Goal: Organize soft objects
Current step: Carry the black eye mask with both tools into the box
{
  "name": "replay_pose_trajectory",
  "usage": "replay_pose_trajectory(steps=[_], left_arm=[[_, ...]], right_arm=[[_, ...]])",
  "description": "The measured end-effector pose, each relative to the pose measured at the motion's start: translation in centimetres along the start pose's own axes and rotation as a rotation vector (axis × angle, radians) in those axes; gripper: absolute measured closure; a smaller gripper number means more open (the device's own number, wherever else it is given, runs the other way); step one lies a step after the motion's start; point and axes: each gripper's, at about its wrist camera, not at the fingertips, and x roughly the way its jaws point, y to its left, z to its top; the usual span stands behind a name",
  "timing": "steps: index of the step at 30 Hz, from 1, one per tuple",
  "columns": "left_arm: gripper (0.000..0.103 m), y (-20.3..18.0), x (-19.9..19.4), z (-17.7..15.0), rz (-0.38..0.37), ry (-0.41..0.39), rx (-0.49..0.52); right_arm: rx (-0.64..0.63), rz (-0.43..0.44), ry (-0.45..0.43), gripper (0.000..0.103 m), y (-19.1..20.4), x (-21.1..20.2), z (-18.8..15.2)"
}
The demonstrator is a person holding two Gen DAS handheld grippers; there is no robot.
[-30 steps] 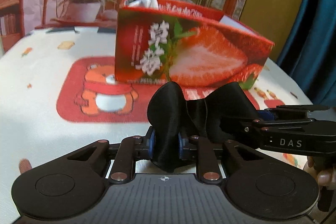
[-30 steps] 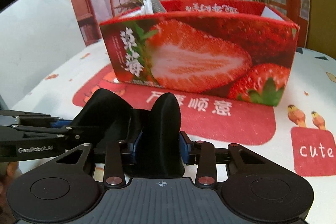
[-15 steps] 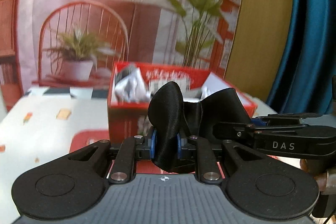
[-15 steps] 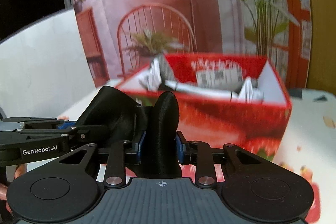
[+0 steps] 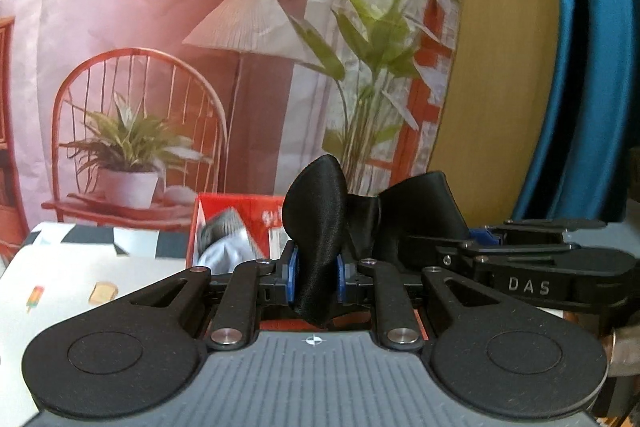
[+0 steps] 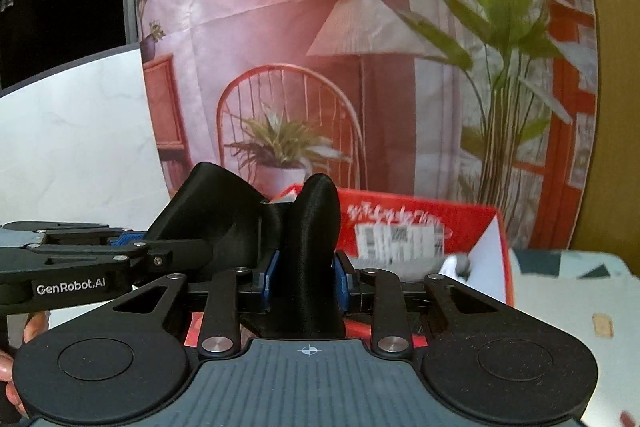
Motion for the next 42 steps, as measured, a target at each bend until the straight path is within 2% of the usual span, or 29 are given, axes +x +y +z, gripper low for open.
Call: replay_pose_trajectory(steps=[4,9,17,24,42], left_arm=[[0.084,0.8,2.9,2.4,-0.005,0.026,-0.029],[0.084,1.3,7.2,2.7,-0.006,0.132,-0.020],[0.083,1.8,12.9,0.0,-0.003,0.332,0.001],[0.083,2.1,15.9,-0.6,0.018,0.431,0.037],[0.082,1.3,17.6,-1.5,0.040,0.494,0.084]], right_arm=[[0.010,-0.018,0.009,0.077,-1.6,2.3,2.4],[0.049,-0.039,0.072,0.077,-3.7,6.1,3.8],[0.142,-0.076,0.254,0.076,-6.3,11.6,0.6],[0.181,-0.110,0.359,0.075,-7.9,14.3,-1.7],[0.177,-0.130,0.477,0.074,-8.4,16.3,-2.8]])
